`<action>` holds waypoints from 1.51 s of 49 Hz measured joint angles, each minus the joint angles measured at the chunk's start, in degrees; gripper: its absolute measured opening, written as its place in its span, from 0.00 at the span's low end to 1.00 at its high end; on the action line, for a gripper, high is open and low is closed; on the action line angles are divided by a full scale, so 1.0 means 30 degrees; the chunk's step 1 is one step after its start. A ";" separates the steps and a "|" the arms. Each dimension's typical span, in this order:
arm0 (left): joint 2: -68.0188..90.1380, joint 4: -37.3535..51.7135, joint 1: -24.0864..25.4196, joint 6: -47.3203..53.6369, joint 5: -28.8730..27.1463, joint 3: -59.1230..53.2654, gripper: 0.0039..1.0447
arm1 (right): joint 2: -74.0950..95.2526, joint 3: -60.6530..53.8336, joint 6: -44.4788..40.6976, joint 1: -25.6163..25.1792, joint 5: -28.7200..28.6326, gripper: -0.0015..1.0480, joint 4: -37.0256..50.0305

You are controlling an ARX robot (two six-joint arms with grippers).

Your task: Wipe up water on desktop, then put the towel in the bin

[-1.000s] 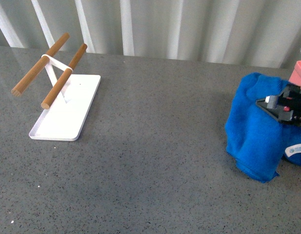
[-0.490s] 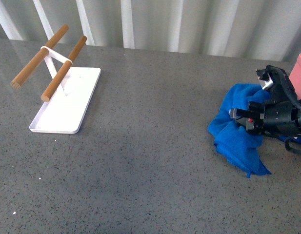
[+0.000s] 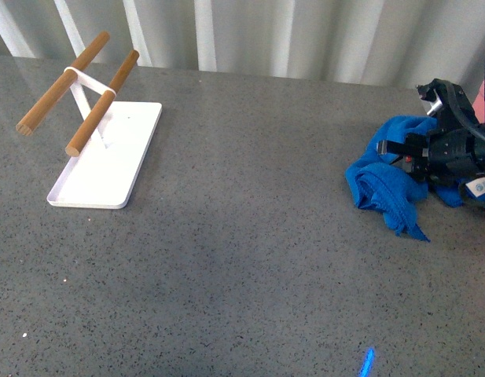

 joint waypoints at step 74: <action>-0.0007 0.0000 0.0000 0.0000 0.0000 0.0000 0.94 | -0.7184 -0.3300 -0.3592 0.2331 -0.1231 0.04 0.0823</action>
